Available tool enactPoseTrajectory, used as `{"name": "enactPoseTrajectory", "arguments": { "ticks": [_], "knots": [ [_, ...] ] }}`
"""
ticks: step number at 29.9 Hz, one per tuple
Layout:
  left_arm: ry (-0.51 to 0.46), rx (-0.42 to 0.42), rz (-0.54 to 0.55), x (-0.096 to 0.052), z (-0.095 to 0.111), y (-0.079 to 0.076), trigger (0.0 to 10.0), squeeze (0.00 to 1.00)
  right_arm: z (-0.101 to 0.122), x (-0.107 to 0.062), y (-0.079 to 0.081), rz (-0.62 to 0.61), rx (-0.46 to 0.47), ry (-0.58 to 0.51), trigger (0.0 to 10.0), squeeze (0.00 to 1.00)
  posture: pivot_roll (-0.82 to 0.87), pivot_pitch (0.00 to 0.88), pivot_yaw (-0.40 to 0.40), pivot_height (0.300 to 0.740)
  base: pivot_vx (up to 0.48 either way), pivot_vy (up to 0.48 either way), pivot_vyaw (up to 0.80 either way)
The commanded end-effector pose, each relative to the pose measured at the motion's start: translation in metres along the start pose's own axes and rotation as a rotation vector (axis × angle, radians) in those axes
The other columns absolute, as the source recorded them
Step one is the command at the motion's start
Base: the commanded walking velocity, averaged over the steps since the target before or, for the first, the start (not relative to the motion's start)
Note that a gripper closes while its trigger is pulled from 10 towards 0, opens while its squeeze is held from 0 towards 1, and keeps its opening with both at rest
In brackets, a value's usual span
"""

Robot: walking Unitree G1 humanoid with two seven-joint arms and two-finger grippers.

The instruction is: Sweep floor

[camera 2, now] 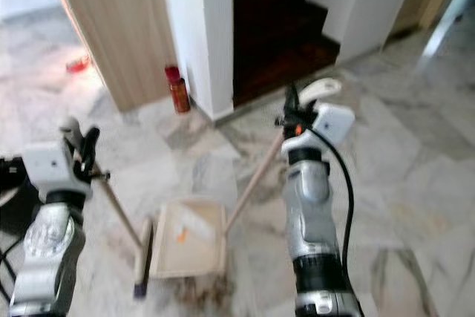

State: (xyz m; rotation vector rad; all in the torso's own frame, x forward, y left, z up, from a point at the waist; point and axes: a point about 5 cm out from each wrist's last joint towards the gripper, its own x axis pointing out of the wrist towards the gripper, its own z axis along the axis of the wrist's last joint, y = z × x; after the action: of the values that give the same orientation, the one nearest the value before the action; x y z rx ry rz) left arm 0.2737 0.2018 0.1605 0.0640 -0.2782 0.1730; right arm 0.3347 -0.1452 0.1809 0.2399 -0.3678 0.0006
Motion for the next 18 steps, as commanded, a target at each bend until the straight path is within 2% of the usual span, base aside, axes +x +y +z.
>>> {"name": "enactPoseTrajectory", "arguments": {
  "ticks": [1,11,17,18],
  "knots": [
    [-0.06,0.007,0.009,0.0022,0.0132,0.0049,10.0,0.0,0.0117,0.0056,0.0105,0.026,0.025,-0.055,10.0,0.0,0.03,0.065,0.023,0.74,0.0,0.48,0.0],
    [-0.061,0.016,0.012,0.0019,0.0147,0.0071,10.0,0.0,0.0095,0.0053,0.0119,0.036,0.02,-0.048,10.0,0.0,0.04,0.069,0.027,0.74,0.0,0.48,0.0],
    [-0.064,0.013,0.011,0.0028,0.0156,0.0061,10.0,0.0,0.0105,0.005,0.014,0.045,0.025,-0.055,10.0,0.0,0.04,0.071,0.028,0.74,0.0,0.48,0.8],
    [-0.064,0.013,0.011,0.003,0.0158,0.0062,10.0,0.0,0.0098,0.0049,0.0149,0.047,0.033,-0.05,10.0,0.0,0.04,0.074,0.029,0.74,0.0,0.48,0.0]
  ]
}}
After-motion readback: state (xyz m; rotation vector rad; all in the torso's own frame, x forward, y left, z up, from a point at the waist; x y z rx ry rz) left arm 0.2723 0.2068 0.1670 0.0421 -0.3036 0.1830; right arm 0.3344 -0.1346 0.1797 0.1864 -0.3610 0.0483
